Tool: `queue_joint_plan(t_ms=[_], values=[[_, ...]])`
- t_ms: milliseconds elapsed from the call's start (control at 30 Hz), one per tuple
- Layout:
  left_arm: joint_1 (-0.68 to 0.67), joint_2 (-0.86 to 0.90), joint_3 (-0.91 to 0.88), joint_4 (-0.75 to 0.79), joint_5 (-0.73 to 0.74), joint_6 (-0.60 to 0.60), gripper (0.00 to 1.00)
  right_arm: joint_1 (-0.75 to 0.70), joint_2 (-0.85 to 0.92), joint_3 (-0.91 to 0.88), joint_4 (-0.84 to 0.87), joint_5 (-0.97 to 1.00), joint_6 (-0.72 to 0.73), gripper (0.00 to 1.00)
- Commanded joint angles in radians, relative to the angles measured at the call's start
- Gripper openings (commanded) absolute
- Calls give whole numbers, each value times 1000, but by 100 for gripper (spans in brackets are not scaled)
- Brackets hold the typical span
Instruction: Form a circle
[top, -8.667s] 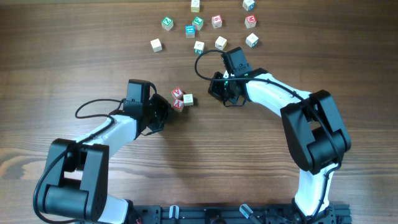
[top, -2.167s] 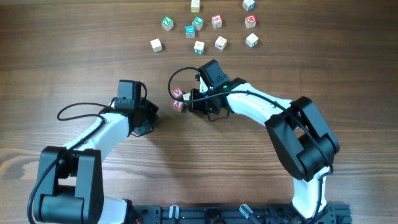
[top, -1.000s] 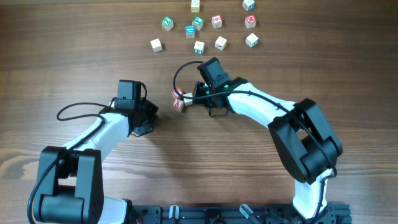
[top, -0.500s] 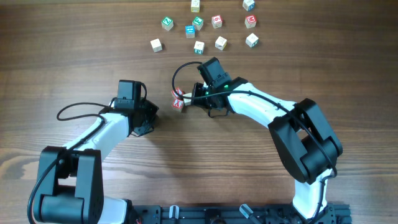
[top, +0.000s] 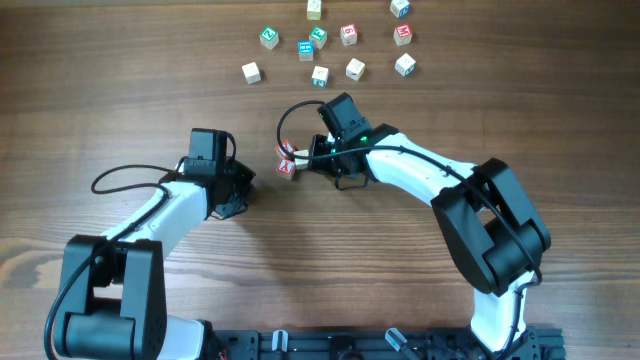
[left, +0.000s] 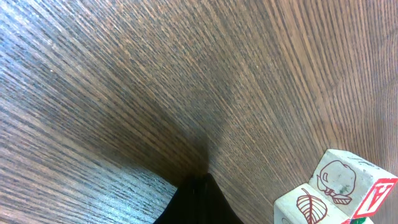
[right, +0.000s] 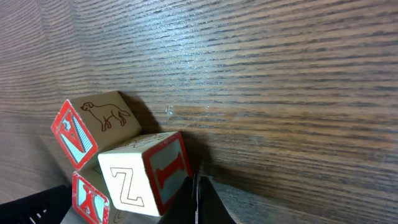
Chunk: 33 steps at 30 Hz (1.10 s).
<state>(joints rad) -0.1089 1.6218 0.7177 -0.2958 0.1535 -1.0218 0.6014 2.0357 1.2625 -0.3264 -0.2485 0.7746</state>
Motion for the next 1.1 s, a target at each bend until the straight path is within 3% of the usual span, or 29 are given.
queue_joint_plan(t_ms=[0,767,967,1067], values=[[16,48,-46,-34,-103,24,4,2,-13,-10,0,-39,11,5],[16,48,-46,-34,-103,24,4,2,-13,-10,-3,-44,10,4],[16,48,-45,-23,-103,27,4,-11,-13,-10,-63,56,19,5],[16,47,-45,48,-103,87,4,-39,-13,-10,-107,105,100,4]])
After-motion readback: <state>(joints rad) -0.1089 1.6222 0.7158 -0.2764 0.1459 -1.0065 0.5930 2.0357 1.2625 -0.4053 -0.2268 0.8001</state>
